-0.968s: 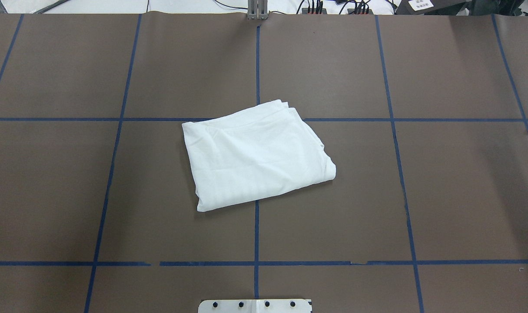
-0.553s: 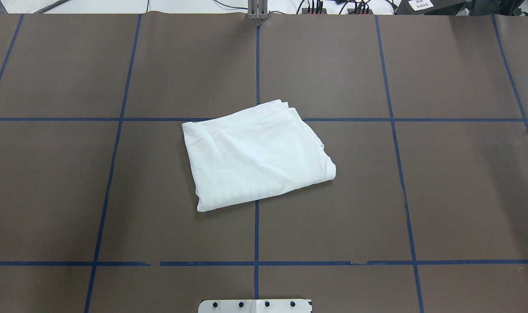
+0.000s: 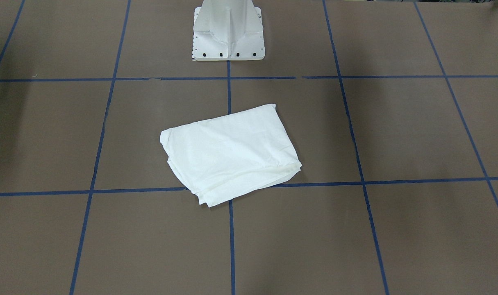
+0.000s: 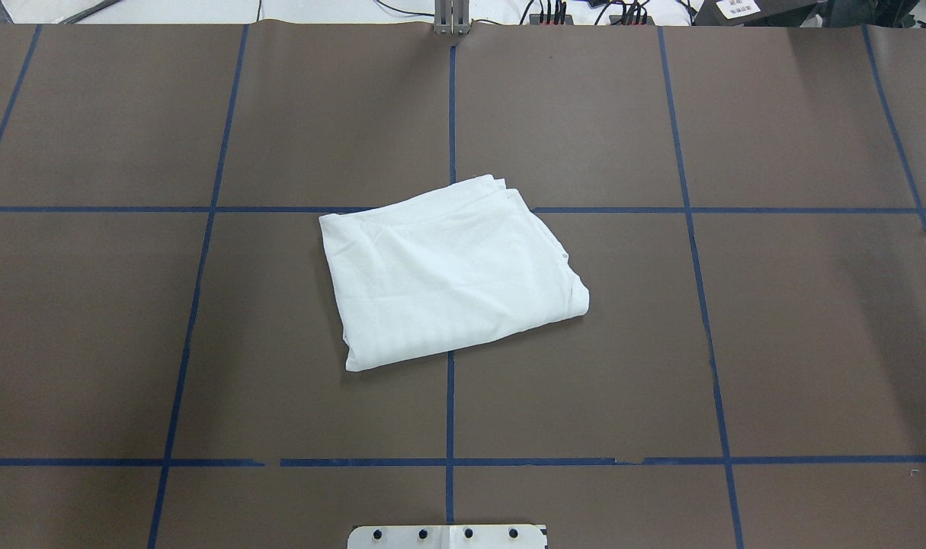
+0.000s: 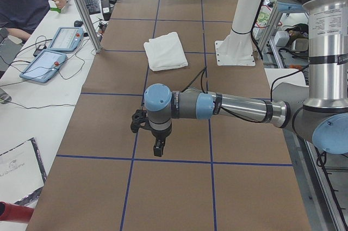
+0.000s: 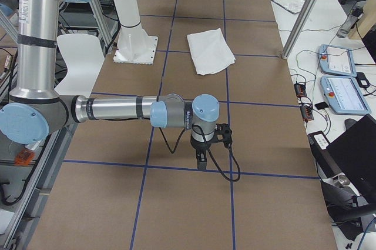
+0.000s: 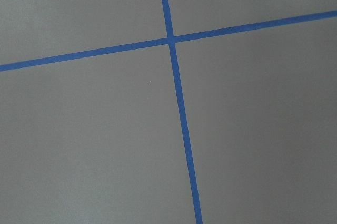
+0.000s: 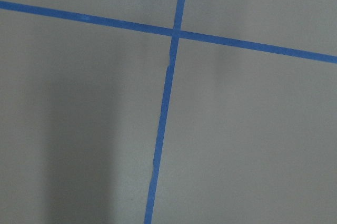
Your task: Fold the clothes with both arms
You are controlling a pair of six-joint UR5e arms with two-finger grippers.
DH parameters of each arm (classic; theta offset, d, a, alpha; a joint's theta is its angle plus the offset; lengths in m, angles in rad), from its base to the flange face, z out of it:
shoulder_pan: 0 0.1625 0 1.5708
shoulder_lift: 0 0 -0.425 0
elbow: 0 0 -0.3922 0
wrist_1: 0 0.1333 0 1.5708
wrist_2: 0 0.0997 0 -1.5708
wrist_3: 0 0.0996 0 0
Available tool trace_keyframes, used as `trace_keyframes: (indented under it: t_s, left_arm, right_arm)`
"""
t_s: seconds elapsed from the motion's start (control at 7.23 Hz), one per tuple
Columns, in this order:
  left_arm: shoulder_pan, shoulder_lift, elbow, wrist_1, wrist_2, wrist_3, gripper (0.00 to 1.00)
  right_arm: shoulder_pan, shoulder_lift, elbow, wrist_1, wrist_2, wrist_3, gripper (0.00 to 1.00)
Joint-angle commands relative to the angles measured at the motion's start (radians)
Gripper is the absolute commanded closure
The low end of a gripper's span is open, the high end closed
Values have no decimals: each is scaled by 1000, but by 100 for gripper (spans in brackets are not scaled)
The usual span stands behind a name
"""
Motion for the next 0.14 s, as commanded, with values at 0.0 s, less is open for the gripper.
trace_keyframes:
  t_s: [0.0]
  left_arm:
    - [0,1,-1,0,-2,0,0]
  right_arm:
    - [0,-1,0,0,0,0,0]
